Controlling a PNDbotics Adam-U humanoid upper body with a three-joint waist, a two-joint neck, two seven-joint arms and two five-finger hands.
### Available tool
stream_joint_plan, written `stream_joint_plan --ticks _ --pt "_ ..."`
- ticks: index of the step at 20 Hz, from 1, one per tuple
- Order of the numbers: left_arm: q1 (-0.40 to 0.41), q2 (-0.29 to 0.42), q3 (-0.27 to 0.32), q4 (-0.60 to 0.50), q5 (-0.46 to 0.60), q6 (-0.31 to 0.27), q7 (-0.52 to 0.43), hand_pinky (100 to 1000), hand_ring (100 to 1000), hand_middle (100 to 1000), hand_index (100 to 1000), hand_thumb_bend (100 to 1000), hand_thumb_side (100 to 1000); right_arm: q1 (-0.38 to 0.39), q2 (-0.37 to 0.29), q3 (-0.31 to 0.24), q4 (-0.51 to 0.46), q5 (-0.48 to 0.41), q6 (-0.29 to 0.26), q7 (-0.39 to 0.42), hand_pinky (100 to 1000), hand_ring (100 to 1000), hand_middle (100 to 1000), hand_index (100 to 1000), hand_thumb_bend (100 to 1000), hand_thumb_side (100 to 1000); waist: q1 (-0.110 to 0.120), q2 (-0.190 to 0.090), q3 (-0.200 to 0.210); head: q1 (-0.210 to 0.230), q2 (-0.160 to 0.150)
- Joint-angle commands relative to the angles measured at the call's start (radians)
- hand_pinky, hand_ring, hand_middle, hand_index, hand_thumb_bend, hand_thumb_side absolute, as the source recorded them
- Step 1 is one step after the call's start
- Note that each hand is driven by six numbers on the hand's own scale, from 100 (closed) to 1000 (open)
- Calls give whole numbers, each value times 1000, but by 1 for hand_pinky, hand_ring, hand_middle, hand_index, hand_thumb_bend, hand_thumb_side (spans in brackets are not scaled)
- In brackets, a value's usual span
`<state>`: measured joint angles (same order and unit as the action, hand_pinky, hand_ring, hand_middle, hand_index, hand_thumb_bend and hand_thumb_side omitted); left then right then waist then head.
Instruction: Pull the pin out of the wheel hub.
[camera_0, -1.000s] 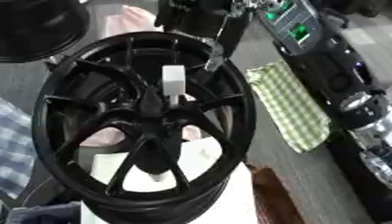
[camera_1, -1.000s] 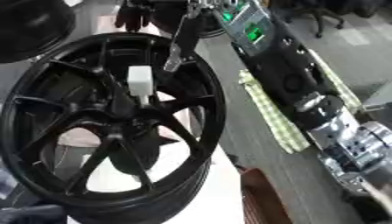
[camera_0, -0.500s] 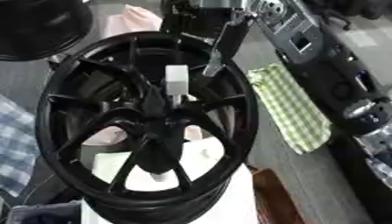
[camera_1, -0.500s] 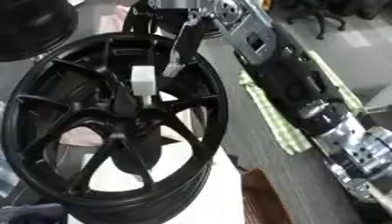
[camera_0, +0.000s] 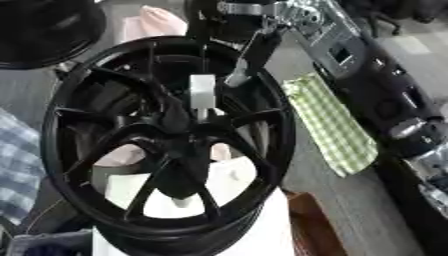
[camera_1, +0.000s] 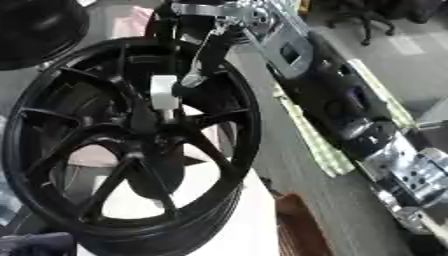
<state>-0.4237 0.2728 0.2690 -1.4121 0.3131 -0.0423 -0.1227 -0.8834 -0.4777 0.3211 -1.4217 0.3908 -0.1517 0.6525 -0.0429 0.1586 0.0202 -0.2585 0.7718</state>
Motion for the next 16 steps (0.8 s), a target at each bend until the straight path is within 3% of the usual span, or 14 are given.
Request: stream_joint_plan --ticks 1,9,16 --pt "-15 26 4 -11 -3 2 -1 762 722 555 745 154 752 -12 -7 -3 -6 2 10 -6 700 691 618 775 673 254 2 -13 1 -4 -2" --pt "-16 26 4 -11 -3 3 -1 762 722 556 745 156 753 -10 -7 3 -21 -14 33 2 691 681 607 770 672 258 0 -12 3 -3 -2" --pt "-18 25 3 -13 -2 4 -2 762 722 557 744 158 752 2 -3 7 -16 25 35 -22 685 665 577 742 665 246 -2 -10 5 -7 -2"
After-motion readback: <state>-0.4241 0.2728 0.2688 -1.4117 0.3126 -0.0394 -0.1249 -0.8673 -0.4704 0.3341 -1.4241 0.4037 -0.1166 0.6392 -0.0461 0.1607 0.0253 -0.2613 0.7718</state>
